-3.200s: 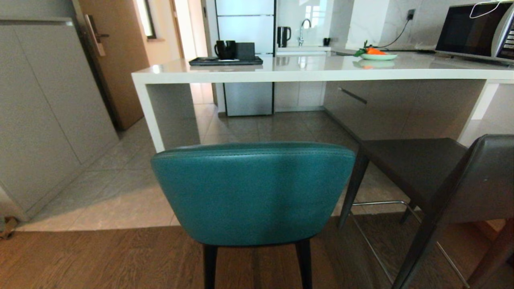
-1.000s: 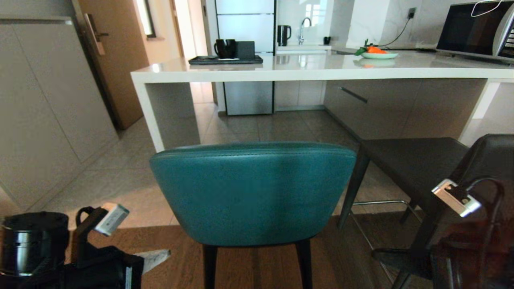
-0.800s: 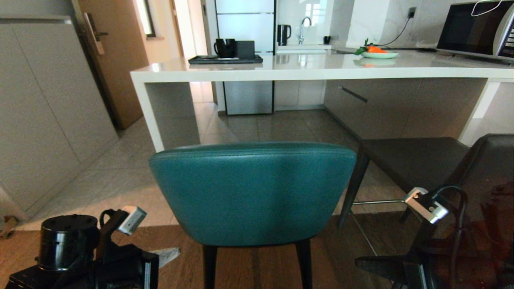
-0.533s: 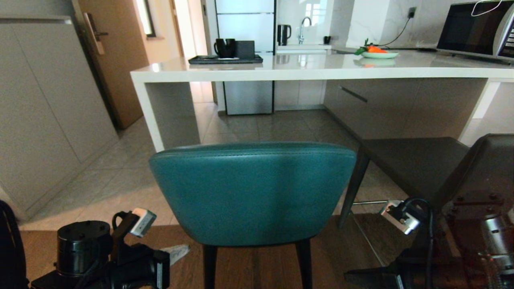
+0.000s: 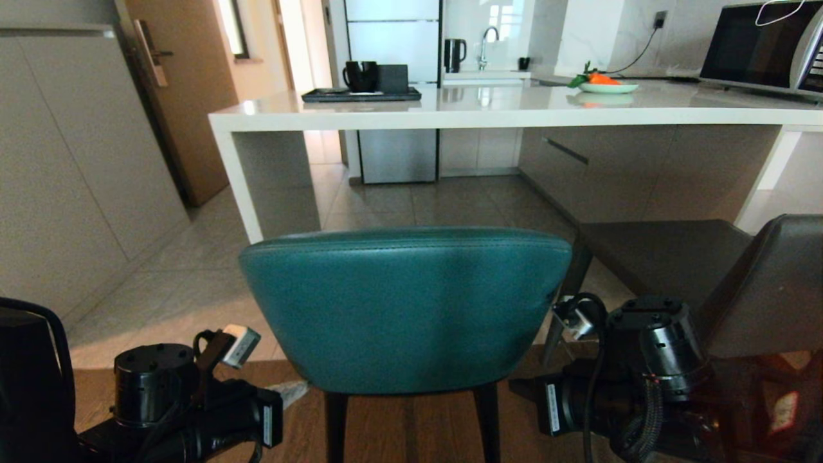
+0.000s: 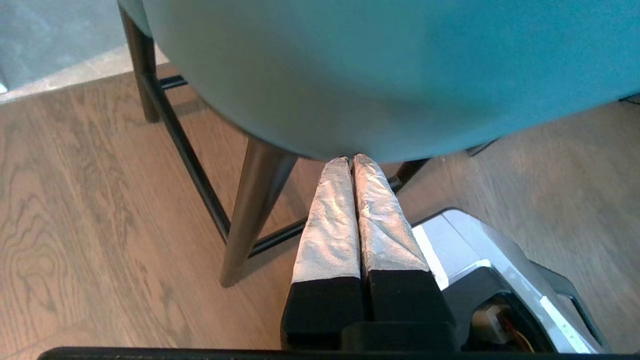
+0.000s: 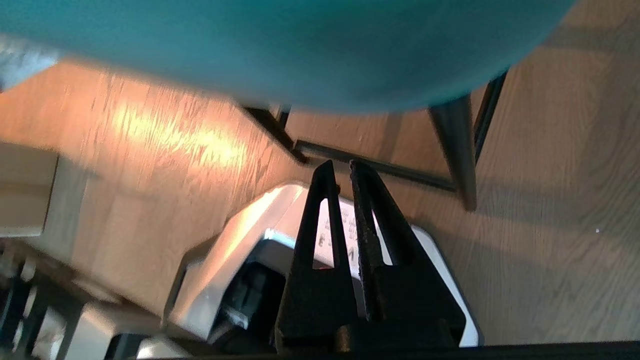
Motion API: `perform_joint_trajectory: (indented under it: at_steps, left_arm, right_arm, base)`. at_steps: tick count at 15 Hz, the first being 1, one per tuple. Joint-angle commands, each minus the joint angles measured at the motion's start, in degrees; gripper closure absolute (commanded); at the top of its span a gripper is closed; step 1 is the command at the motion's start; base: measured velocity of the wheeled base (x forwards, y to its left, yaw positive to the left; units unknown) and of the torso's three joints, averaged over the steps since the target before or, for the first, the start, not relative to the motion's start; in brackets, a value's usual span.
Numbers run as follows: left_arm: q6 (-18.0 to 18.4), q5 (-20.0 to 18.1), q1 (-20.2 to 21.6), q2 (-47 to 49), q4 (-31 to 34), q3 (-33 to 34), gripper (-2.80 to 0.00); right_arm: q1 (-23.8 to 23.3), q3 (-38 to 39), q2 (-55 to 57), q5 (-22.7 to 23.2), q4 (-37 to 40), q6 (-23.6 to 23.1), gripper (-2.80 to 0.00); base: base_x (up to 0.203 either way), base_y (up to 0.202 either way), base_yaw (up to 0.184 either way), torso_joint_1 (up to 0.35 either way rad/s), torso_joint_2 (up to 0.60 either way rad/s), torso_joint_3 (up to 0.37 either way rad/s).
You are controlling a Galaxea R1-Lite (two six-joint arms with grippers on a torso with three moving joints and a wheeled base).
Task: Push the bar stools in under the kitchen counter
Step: Push the blue chair back under the dining table
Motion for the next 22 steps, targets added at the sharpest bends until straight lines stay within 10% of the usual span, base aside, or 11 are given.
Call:
perform_joint_trajectory:
  at_steps: [1, 22]
  left_arm:
    - [0.0, -0.1, 0.0, 0.1, -0.5, -1.2, 0.0]
    - [-0.2, 5.5, 0.0, 7.4, -0.3, -14.5, 0.0]
  right_arm:
    - [0.0, -0.4, 2.4, -0.1, -0.3, 0.1, 0.0]
    - [-3.7, -11.1, 10.6, -5.3, -0.3, 0.3, 0.0]
  base:
    - [0.0, 0.0, 0.0, 0.0, 0.0, 0.0]
    - [0.0, 0.0, 0.0, 0.0, 0.0, 0.0]
